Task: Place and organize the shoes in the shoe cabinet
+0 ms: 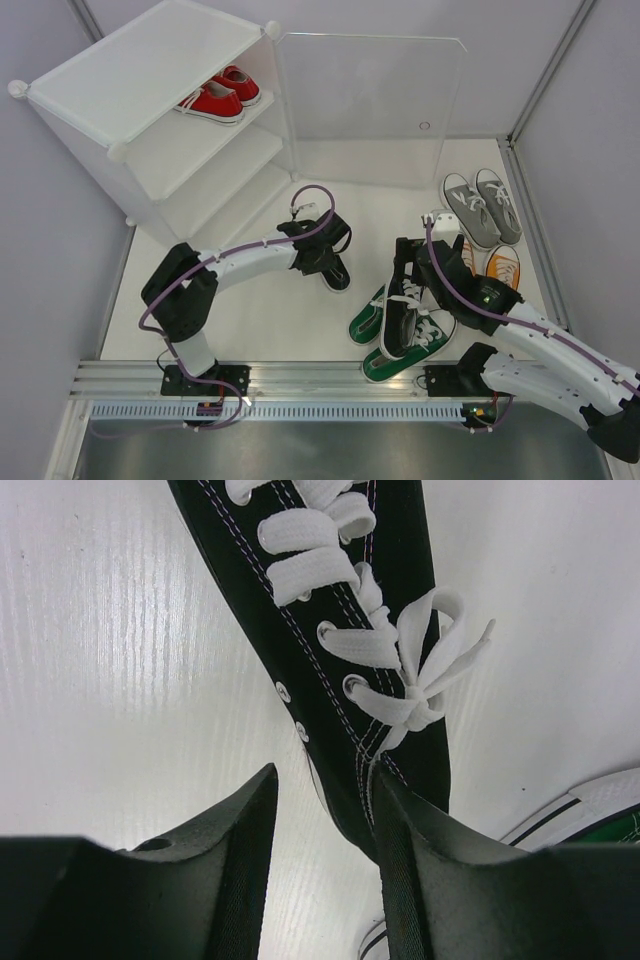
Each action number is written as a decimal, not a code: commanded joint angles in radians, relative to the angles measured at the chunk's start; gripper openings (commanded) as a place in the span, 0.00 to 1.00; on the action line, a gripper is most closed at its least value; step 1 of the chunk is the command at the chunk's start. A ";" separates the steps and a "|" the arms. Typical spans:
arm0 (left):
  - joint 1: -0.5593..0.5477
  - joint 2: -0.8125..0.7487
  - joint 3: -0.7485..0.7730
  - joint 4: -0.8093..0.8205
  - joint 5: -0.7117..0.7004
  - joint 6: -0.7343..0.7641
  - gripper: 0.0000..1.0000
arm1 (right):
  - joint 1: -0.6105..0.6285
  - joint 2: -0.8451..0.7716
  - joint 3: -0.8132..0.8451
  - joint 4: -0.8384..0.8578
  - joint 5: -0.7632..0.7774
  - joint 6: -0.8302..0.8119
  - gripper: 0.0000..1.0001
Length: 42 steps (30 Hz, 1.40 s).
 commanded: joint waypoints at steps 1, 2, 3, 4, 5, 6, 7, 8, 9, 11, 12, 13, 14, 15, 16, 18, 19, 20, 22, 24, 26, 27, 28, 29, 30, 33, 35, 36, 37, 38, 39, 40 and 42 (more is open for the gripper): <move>-0.005 0.023 0.003 0.001 0.019 -0.037 0.47 | 0.000 -0.005 -0.005 0.023 0.001 -0.005 0.98; -0.005 0.030 0.002 0.001 0.024 -0.038 0.46 | 0.001 -0.004 -0.004 0.022 0.002 -0.005 0.98; -0.007 0.032 0.002 -0.001 0.024 -0.040 0.44 | 0.000 -0.003 -0.005 0.022 0.002 -0.003 0.98; -0.007 0.032 -0.003 0.001 0.025 -0.043 0.42 | 0.001 -0.003 -0.007 0.022 0.001 -0.003 0.98; -0.007 0.030 -0.006 0.002 0.030 -0.047 0.40 | 0.000 -0.003 -0.007 0.022 -0.002 -0.003 0.98; -0.007 0.030 -0.007 0.001 0.030 -0.049 0.40 | 0.000 -0.003 -0.008 0.022 -0.002 -0.003 0.98; -0.008 0.033 -0.006 0.001 0.030 -0.049 0.40 | 0.000 -0.003 -0.011 0.023 -0.002 -0.002 0.98; -0.008 0.037 -0.004 0.001 0.030 -0.049 0.40 | 0.000 -0.003 -0.013 0.025 -0.001 0.000 0.98; -0.010 0.044 -0.003 0.001 0.033 -0.049 0.40 | 0.000 0.001 -0.013 0.028 -0.002 0.000 0.98; -0.011 0.072 0.008 0.001 0.042 -0.052 0.41 | 0.000 0.004 -0.016 0.032 -0.005 -0.002 0.98; -0.011 0.081 0.013 0.002 0.058 -0.052 0.42 | 0.000 0.007 -0.014 0.034 -0.010 -0.002 0.98; -0.013 0.095 0.022 0.002 0.064 -0.055 0.42 | 0.000 0.007 -0.014 0.034 -0.010 -0.002 0.98; -0.016 0.102 0.026 0.002 0.064 -0.055 0.42 | 0.001 0.007 -0.016 0.032 -0.011 -0.002 0.98; -0.017 0.109 0.030 0.002 0.062 -0.055 0.42 | 0.000 0.006 -0.017 0.032 -0.011 -0.002 0.98; -0.019 0.124 0.036 0.004 0.062 -0.057 0.42 | 0.000 0.006 -0.019 0.035 -0.011 -0.002 0.98; -0.019 0.142 0.043 0.004 0.068 -0.057 0.42 | 0.000 0.004 -0.024 0.037 -0.014 0.001 0.98; -0.019 0.150 0.051 0.005 0.072 -0.057 0.42 | 0.001 0.006 -0.027 0.041 -0.015 0.001 0.98; -0.020 0.158 0.056 0.007 0.073 -0.057 0.42 | 0.000 0.007 -0.028 0.043 -0.016 0.001 0.98; -0.022 0.159 0.062 0.021 0.076 -0.057 0.41 | 0.000 0.013 -0.027 0.045 -0.018 0.001 0.98; -0.022 0.152 0.066 0.025 0.075 -0.052 0.32 | 0.000 0.016 -0.027 0.045 -0.019 0.000 0.98; -0.022 0.138 0.066 0.025 0.070 -0.049 0.22 | 0.000 0.016 -0.025 0.043 -0.018 0.000 0.98; -0.022 0.115 0.065 0.022 0.062 -0.046 0.14 | 0.000 0.013 -0.024 0.041 -0.018 -0.002 0.98; -0.022 0.103 0.060 0.021 0.058 -0.044 0.09 | 0.000 0.010 -0.024 0.041 -0.018 -0.002 0.98; -0.022 0.087 0.057 0.018 0.050 -0.041 0.06 | 0.000 0.010 -0.024 0.041 -0.016 0.000 0.98; -0.022 0.072 0.054 0.018 0.033 -0.040 0.03 | 0.000 0.007 -0.024 0.043 -0.008 -0.002 0.98; -0.022 0.001 0.048 0.004 0.000 -0.028 0.02 | 0.000 0.000 -0.025 0.043 -0.001 0.000 0.98; -0.022 -0.052 0.060 -0.013 -0.037 -0.018 0.02 | 0.000 -0.010 -0.027 0.043 0.004 0.003 0.98; -0.022 -0.068 0.078 -0.037 -0.051 -0.006 0.02 | 0.000 -0.014 -0.028 0.045 0.010 0.003 0.98; -0.022 -0.103 0.089 -0.054 -0.066 -0.003 0.02 | 0.000 -0.017 -0.028 0.045 0.015 0.004 0.98; -0.022 -0.120 0.102 -0.070 -0.100 -0.003 0.02 | 0.000 -0.023 -0.027 0.043 0.018 0.007 0.98; -0.022 -0.141 0.126 -0.105 -0.118 -0.003 0.02 | 0.001 -0.034 -0.027 0.040 0.030 0.007 0.97; -0.022 -0.179 0.134 -0.119 -0.137 -0.005 0.02 | 0.000 -0.040 -0.028 0.040 0.036 0.012 0.97; -0.022 -0.229 0.151 -0.146 -0.195 -0.024 0.02 | 0.000 -0.065 -0.033 0.043 0.051 0.017 0.97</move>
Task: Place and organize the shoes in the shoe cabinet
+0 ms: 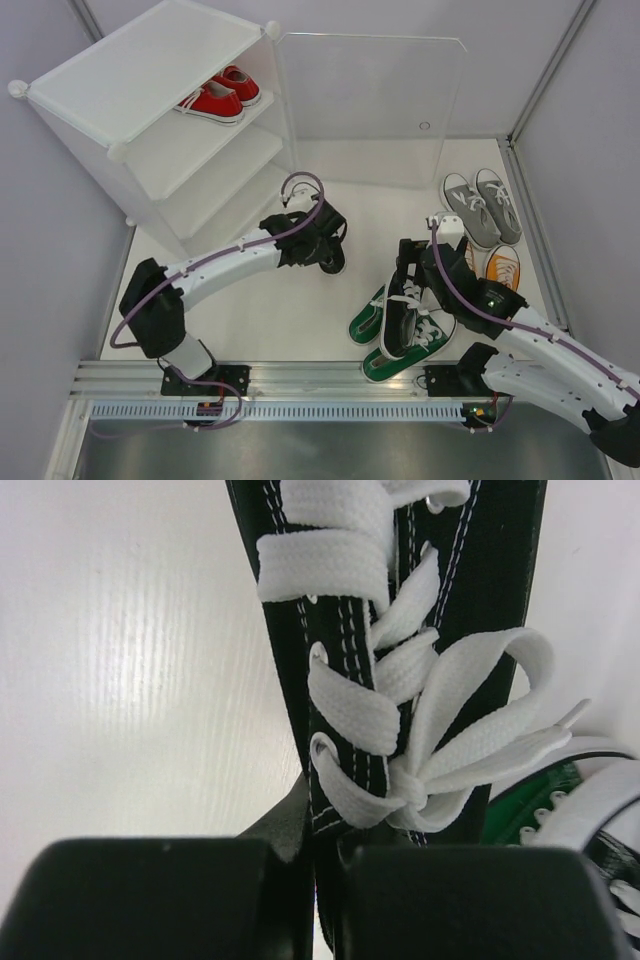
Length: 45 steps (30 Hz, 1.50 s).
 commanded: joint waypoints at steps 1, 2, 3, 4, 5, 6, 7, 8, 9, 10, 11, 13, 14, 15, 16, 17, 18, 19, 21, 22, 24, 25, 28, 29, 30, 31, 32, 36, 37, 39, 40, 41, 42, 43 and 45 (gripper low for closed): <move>-0.001 -0.150 0.086 -0.032 -0.171 -0.007 0.02 | 0.000 -0.043 -0.011 0.036 0.058 0.018 0.97; -0.001 -0.197 0.087 -0.036 -0.205 -0.012 0.02 | 0.000 -0.058 -0.013 0.037 0.064 0.021 0.97; -0.001 -0.219 0.092 -0.040 -0.225 -0.018 0.02 | 0.000 -0.063 -0.016 0.040 0.065 0.022 0.97; -0.001 -0.239 0.099 -0.066 -0.262 -0.020 0.02 | 0.000 -0.068 -0.017 0.040 0.068 0.022 0.97; -0.001 -0.268 0.122 -0.081 -0.279 -0.026 0.02 | 0.000 -0.072 -0.017 0.040 0.072 0.022 0.97; -0.001 -0.280 0.138 -0.120 -0.296 -0.024 0.02 | 0.000 -0.074 -0.017 0.039 0.071 0.022 0.97; -0.001 -0.288 0.156 -0.144 -0.325 -0.024 0.02 | 0.000 -0.074 -0.016 0.037 0.071 0.022 0.97; 0.001 -0.294 0.205 -0.172 -0.342 -0.024 0.02 | 0.001 -0.074 -0.016 0.036 0.071 0.022 0.97; 0.001 -0.294 0.229 -0.196 -0.358 -0.023 0.02 | 0.001 -0.074 -0.014 0.037 0.069 0.022 0.97; 0.001 -0.290 0.254 -0.259 -0.398 -0.026 0.02 | 0.000 -0.074 -0.014 0.036 0.071 0.022 0.97; 0.004 -0.279 0.306 -0.293 -0.415 -0.045 0.02 | 0.000 -0.074 -0.014 0.036 0.068 0.022 0.96; 0.018 -0.259 0.363 -0.363 -0.435 -0.061 0.02 | 0.000 -0.075 -0.016 0.037 0.066 0.022 0.97; 0.033 -0.250 0.418 -0.428 -0.457 -0.082 0.02 | 0.000 -0.077 -0.016 0.039 0.068 0.022 0.97; 0.045 -0.230 0.444 -0.469 -0.463 -0.096 0.02 | 0.000 -0.077 -0.016 0.039 0.066 0.022 0.97; 0.059 -0.224 0.469 -0.500 -0.464 -0.105 0.02 | 0.000 -0.078 -0.016 0.039 0.065 0.022 0.97; 0.085 -0.218 0.504 -0.543 -0.471 -0.113 0.02 | 0.000 -0.080 -0.016 0.037 0.061 0.021 0.97; 0.100 -0.213 0.516 -0.560 -0.472 -0.119 0.02 | 0.000 -0.081 -0.016 0.036 0.057 0.022 0.96; 0.119 -0.214 0.526 -0.569 -0.457 -0.119 0.02 | 0.000 -0.081 -0.016 0.036 0.054 0.022 0.97; 0.172 -0.217 0.543 -0.579 -0.443 -0.102 0.02 | 0.000 -0.081 -0.016 0.034 0.046 0.021 0.97; 0.194 -0.217 0.550 -0.586 -0.422 -0.099 0.02 | 0.000 -0.085 -0.016 0.033 0.046 0.021 0.96; 0.245 -0.219 0.569 -0.585 -0.408 -0.089 0.02 | 0.000 -0.083 -0.019 0.034 0.046 0.022 0.97; 0.257 -0.210 0.578 -0.583 -0.403 -0.080 0.02 | 0.001 -0.082 -0.019 0.036 0.043 0.024 0.96; 0.304 -0.179 0.660 -0.585 -0.386 -0.024 0.02 | 0.001 -0.080 -0.022 0.037 0.042 0.022 0.96; 0.326 -0.168 0.679 -0.585 -0.380 -0.015 0.02 | 0.000 -0.080 -0.023 0.040 0.040 0.022 0.96; 0.337 -0.159 0.699 -0.583 -0.376 -0.006 0.02 | 0.000 -0.080 -0.023 0.040 0.037 0.022 0.96; 0.347 -0.150 0.717 -0.585 -0.371 0.009 0.02 | 0.000 -0.080 -0.025 0.039 0.031 0.024 0.96; 0.375 -0.130 0.751 -0.585 -0.362 0.017 0.02 | 0.001 -0.078 -0.025 0.040 0.029 0.022 0.96; 0.426 -0.084 0.831 -0.583 -0.340 0.059 0.02 | 0.001 -0.075 -0.016 0.024 0.019 0.018 0.96; 0.438 -0.078 0.848 -0.585 -0.333 0.069 0.02 | 0.000 -0.078 -0.016 0.023 0.018 0.019 0.96; 0.470 -0.069 0.859 -0.582 -0.323 0.071 0.02 | 0.000 -0.081 -0.017 0.028 0.019 0.019 0.96; 0.478 -0.067 0.863 -0.574 -0.322 0.071 0.02 | 0.000 -0.086 -0.019 0.028 0.017 0.019 0.96; 0.492 -0.063 0.865 -0.565 -0.320 0.075 0.02 | 0.000 -0.086 -0.020 0.030 0.017 0.019 0.96; 0.499 -0.056 0.871 -0.559 -0.320 0.083 0.02 | 0.000 -0.083 -0.020 0.030 0.015 0.019 0.96; 0.516 -0.043 0.885 -0.553 -0.319 0.094 0.02 | 0.000 -0.082 -0.020 0.030 0.008 0.019 0.96; 0.532 -0.030 0.905 -0.551 -0.314 0.103 0.03 | 0.000 -0.078 -0.019 0.028 0.002 0.016 0.96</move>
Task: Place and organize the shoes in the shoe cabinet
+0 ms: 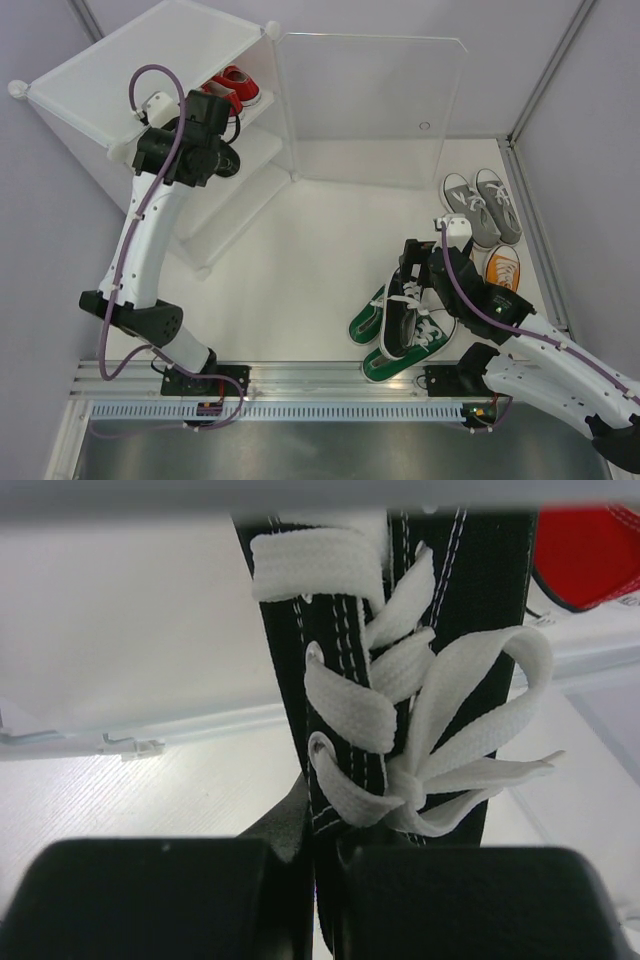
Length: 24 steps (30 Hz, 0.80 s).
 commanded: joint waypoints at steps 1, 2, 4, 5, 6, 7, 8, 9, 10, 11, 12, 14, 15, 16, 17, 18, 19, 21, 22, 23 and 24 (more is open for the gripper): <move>0.032 0.014 0.086 0.074 -0.025 0.068 0.03 | 0.000 -0.008 0.000 0.017 -0.015 0.006 0.96; 0.044 0.016 0.086 0.083 -0.026 0.070 0.04 | 0.000 -0.008 0.000 0.015 -0.016 0.006 0.96; 0.064 0.025 0.081 0.097 -0.026 0.077 0.05 | 0.000 -0.016 -0.001 0.015 -0.016 0.006 0.96; 0.070 0.031 0.081 0.111 -0.023 0.082 0.05 | 0.000 -0.019 -0.001 0.015 -0.015 0.006 0.96; 0.074 0.039 0.085 0.117 -0.019 0.094 0.06 | 0.000 -0.025 -0.004 0.014 -0.016 0.008 0.96; 0.081 0.051 0.088 0.120 -0.019 0.096 0.07 | 0.000 -0.025 -0.004 0.014 -0.015 0.008 0.96; 0.093 0.056 0.089 0.123 -0.017 0.100 0.07 | 0.001 -0.026 -0.006 0.012 -0.015 0.008 0.96; 0.099 0.062 0.095 0.132 -0.013 0.102 0.08 | 0.000 -0.028 -0.006 0.012 -0.016 0.008 0.96; 0.108 0.066 0.098 0.137 -0.014 0.102 0.08 | 0.000 -0.028 -0.006 0.011 -0.019 0.008 0.96; 0.110 0.068 0.098 0.145 -0.014 0.103 0.08 | 0.000 -0.028 -0.006 0.011 -0.022 0.008 0.96; 0.111 0.067 0.100 0.166 -0.014 0.114 0.09 | 0.000 -0.026 -0.006 0.012 -0.026 0.008 0.96; 0.111 0.068 0.104 0.185 -0.019 0.126 0.11 | 0.000 -0.022 -0.007 0.012 -0.029 0.008 0.96; 0.111 0.068 0.104 0.191 -0.032 0.135 0.12 | 0.000 -0.019 -0.007 0.011 -0.030 0.009 0.96; 0.113 0.070 0.104 0.203 -0.034 0.143 0.14 | 0.000 -0.017 -0.009 0.012 -0.033 0.009 0.96; 0.113 0.073 0.106 0.206 -0.037 0.149 0.16 | 0.000 -0.016 -0.010 0.015 -0.035 0.008 0.96; 0.114 0.074 0.104 0.209 -0.043 0.155 0.21 | 0.000 -0.012 -0.010 0.015 -0.035 0.008 0.95; 0.114 0.074 0.103 0.209 -0.045 0.157 0.24 | 0.000 -0.011 -0.010 0.015 -0.036 0.008 0.96; 0.114 0.070 0.095 0.208 -0.049 0.157 0.30 | 0.000 -0.006 -0.010 0.015 -0.038 0.006 0.96; 0.114 0.068 0.095 0.211 -0.048 0.159 0.32 | 0.001 -0.005 -0.010 0.017 -0.041 0.006 0.96; 0.114 0.067 0.095 0.211 -0.048 0.159 0.34 | 0.001 -0.003 -0.010 0.017 -0.042 0.008 0.95; 0.114 0.062 0.095 0.209 -0.043 0.159 0.37 | 0.000 -0.002 -0.010 0.018 -0.045 0.006 0.96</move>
